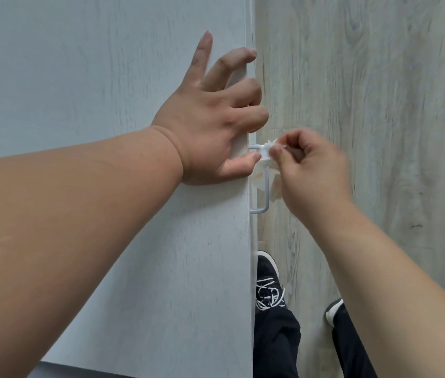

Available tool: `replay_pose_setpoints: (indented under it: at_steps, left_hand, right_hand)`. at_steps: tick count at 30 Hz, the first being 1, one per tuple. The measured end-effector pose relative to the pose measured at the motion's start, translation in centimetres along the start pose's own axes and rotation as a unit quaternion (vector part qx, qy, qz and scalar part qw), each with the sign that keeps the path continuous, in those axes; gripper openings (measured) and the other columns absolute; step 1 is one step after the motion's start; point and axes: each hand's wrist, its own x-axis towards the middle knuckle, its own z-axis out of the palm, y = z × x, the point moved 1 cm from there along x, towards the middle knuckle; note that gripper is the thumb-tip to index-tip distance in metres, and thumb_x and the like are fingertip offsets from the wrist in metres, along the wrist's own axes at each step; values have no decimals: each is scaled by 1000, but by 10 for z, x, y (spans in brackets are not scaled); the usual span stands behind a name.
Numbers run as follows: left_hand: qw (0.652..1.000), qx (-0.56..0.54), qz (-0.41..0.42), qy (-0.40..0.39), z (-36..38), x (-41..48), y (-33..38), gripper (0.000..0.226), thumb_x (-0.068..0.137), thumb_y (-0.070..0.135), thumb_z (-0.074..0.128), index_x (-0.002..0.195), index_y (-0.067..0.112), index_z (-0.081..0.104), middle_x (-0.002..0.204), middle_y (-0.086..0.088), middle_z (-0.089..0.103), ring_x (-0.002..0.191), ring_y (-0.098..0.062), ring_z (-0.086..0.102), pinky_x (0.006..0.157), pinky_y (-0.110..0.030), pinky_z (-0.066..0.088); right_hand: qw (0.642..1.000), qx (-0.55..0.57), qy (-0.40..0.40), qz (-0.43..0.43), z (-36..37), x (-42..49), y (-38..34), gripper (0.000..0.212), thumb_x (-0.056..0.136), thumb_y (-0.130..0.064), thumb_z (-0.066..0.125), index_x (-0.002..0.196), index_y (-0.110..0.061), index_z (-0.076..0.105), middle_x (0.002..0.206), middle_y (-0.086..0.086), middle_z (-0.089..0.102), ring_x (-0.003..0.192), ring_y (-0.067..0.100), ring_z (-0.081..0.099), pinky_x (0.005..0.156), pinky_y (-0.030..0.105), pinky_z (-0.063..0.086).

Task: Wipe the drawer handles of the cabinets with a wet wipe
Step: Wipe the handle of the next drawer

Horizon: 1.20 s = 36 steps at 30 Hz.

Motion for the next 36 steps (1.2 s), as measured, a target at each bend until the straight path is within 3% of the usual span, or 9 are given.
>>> replay_pose_setpoints:
  at_steps: [4,10,15,19,23,28,36]
  left_hand:
    - [1000,-9,2,16,1,0,1,47,93,56,46,99,13,65,111,-8,61,148,-50,33,116,-79,14]
    - [1000,-3,-4,12,3,0,-1,51,93,60,42,98,14,64,113,-6,60,149,-48,31,117,-78,12]
    - [1000,0,-3,13,3,-1,-1,49,93,58,46,98,13,64,114,-7,60,149,-48,32,117,-77,12]
    - [1000,-4,-3,8,2,0,0,50,92,59,45,98,13,64,115,-7,60,149,-48,31,117,-78,12]
    - [1000,-6,-2,15,3,-1,-1,52,93,60,42,98,13,64,116,-7,61,149,-47,32,117,-78,12]
    - [1000,-6,-2,17,3,-1,-1,51,93,59,45,99,12,65,118,-7,61,149,-47,32,116,-78,13]
    - [1000,-12,-2,27,5,-2,-3,50,94,59,44,98,13,64,121,-7,62,149,-46,34,117,-77,14]
  right_hand:
    - [998,-28,0,-58,8,23,-12,4,93,-19,70,93,-20,74,79,-13,68,79,7,65,73,19,49]
    - [999,-29,-15,-16,-3,-20,10,7,95,-20,71,88,-20,70,80,-10,68,76,11,63,69,27,49]
    - [999,-21,15,-48,2,10,-7,6,94,-19,70,89,-22,70,76,-20,62,76,6,61,68,13,45]
    - [999,-4,23,-26,3,-1,0,13,95,-18,69,86,-26,65,77,-18,64,74,-4,61,65,9,41]
    - [999,-24,-9,-19,5,-29,11,11,97,-19,68,87,-23,65,81,-9,67,78,14,62,69,28,46]
    - [998,-36,12,-48,4,2,-8,6,97,-19,66,92,-22,67,89,-6,67,82,9,59,68,4,36]
    - [997,-66,-43,-15,8,-21,2,11,101,-26,60,91,-25,57,82,-13,60,73,7,55,61,6,35]
